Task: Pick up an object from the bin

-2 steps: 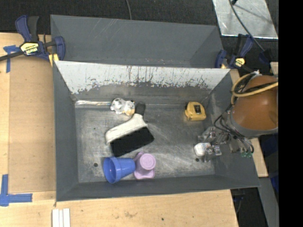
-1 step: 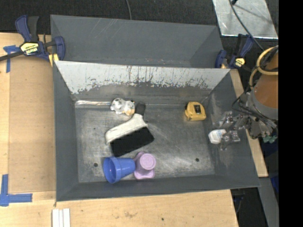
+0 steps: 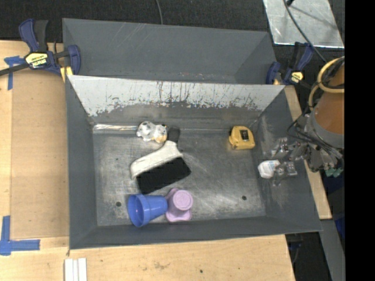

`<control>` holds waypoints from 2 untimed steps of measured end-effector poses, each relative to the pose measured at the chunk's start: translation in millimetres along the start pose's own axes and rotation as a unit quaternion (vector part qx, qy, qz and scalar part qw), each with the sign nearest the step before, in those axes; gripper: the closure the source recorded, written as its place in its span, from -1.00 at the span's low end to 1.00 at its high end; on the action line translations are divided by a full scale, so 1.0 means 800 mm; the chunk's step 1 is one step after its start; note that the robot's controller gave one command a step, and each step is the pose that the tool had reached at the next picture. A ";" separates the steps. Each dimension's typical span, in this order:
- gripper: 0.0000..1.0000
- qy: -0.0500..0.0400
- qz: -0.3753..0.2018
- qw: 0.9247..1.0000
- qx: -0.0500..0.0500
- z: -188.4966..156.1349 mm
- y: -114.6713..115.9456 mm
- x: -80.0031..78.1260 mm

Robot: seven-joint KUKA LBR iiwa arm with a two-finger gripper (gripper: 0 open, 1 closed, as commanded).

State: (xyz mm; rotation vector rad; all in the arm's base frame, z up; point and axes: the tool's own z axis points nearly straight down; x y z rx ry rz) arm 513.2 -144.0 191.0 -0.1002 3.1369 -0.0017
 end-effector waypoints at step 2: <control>1.00 0.000 -0.121 0.993 0.000 -0.066 0.028 -0.003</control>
Offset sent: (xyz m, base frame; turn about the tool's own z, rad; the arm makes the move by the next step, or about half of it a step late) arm -0.0124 0.0475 0.0905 -0.4731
